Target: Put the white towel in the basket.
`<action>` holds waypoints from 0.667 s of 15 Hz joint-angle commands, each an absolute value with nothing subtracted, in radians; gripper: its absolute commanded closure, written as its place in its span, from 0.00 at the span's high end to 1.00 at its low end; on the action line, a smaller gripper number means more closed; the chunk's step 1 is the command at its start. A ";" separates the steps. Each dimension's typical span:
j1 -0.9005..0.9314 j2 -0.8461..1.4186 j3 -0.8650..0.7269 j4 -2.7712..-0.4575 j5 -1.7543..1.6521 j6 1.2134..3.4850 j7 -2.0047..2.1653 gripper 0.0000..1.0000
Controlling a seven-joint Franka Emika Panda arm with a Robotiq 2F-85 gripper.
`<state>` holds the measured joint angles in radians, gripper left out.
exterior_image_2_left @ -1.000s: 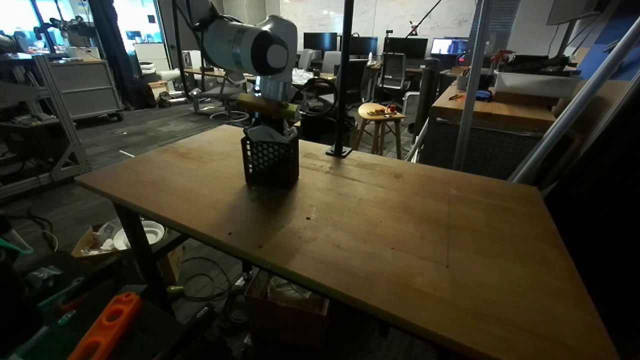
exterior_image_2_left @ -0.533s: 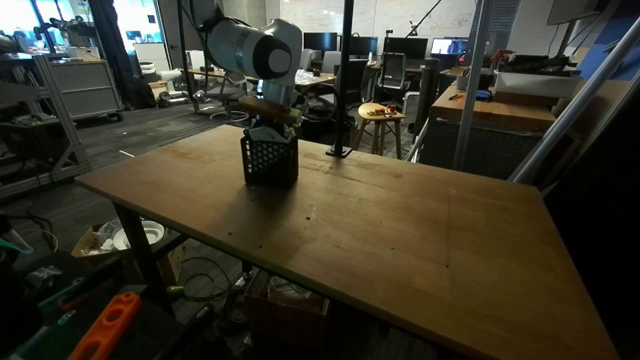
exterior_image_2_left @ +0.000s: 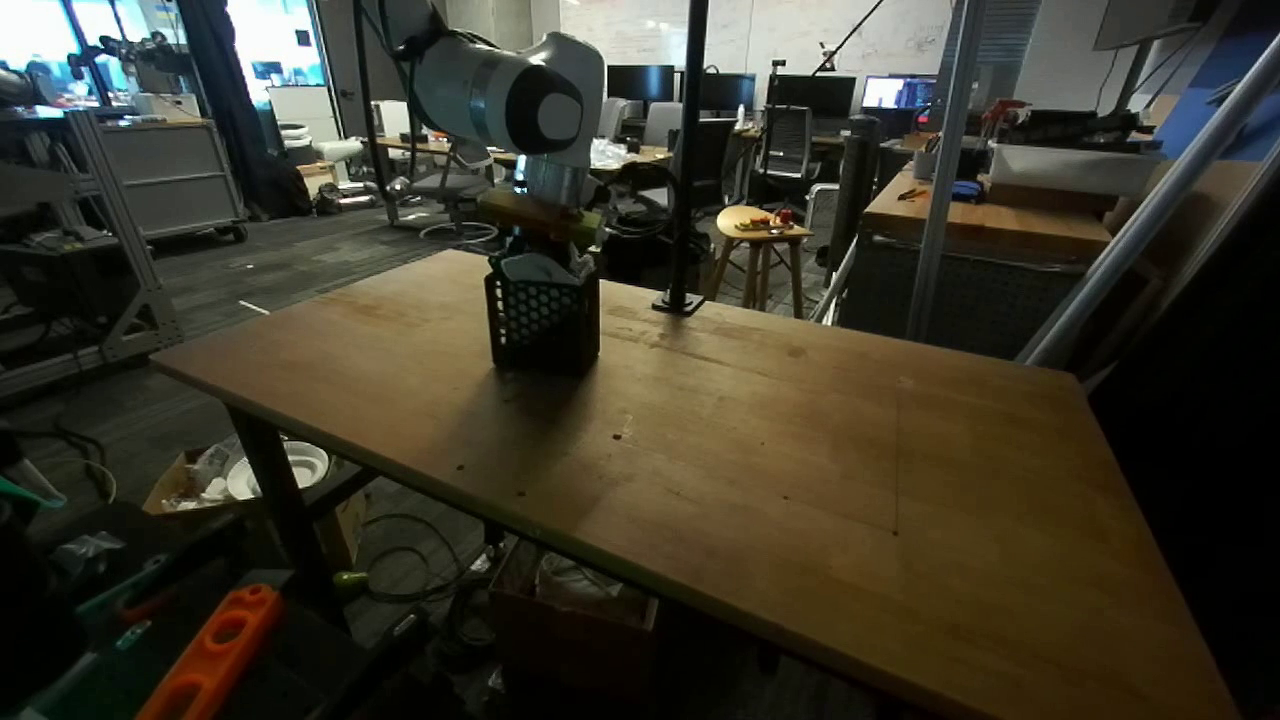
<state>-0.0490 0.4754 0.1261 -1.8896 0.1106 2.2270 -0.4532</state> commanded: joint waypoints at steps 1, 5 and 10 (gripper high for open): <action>-0.034 0.419 0.114 -1.906 0.062 2.235 -0.430 0.00; -0.024 0.377 0.109 -1.909 0.018 2.232 -0.409 0.00; -0.012 0.329 0.098 -1.890 -0.042 2.213 -0.385 0.00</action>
<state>-0.0354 0.3782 0.1195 -1.8903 0.0012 2.2259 -0.4143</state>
